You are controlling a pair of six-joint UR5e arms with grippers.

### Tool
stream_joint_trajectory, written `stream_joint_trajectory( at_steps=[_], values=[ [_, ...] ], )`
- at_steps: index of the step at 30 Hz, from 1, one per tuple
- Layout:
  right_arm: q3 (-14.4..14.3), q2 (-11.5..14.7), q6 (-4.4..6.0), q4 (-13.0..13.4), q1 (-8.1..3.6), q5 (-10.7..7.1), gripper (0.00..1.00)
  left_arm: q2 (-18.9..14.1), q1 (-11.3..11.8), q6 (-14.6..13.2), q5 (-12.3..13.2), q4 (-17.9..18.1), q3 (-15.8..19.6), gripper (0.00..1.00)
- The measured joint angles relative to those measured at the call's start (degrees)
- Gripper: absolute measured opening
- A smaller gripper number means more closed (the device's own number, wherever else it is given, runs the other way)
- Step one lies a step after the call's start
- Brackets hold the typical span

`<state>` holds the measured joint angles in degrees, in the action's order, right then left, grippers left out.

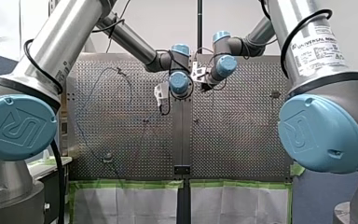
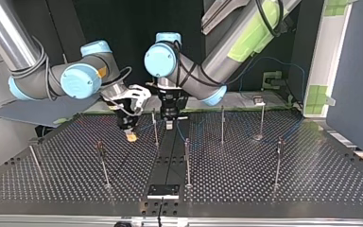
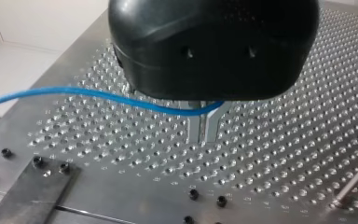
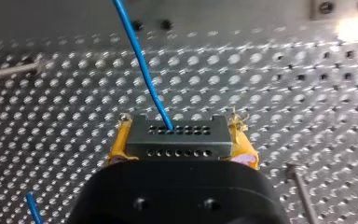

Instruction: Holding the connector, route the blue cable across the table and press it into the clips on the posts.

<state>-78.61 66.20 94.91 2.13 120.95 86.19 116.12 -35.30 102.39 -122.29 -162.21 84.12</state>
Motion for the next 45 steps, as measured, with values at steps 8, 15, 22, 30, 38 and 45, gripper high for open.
stream_joint_trajectory(
  at_steps=[8, 15, 22, 30, 38, 45],
  values=[
    [-4.04, -0.5, -1.11, 3.69, -0.94, -0.74, 0.0, 0.21, 0.49, -0.26, 2.79, 4.08, 4.13, 0.0],
    [-7.45, -1.4, -2.14, 6.64, -1.7, -2.38, 0.0, 1.53, 0.9, -0.22, 6.11, 7.45, 7.47, 0.0],
    [-10.85, -1.79, -2.35, 9.39, -2.07, -3.07, 0.0, 4.64, 1.05, 0.61, 9.47, 10.79, 10.9, 0.0],
    [-14.37, -2.79, -2.62, 10.44, -2.6, -3.09, 0.0, 5.53, 1.07, 1.97, 11.46, 14.69, 14.42, 0.0],
    [-15.11, -3.84, -2.48, 11.35, -3.42, -3.14, 0.0, 5.81, 1.2, 3.29, 13.87, 18.5, 14.8, 0.0],
    [-15.14, -5.22, -2.2, 12.41, -4.46, -3.43, 0.0, 8.38, 1.45, 4.07, 16.42, 19.17, 12.38, 0.0]
  ],
)
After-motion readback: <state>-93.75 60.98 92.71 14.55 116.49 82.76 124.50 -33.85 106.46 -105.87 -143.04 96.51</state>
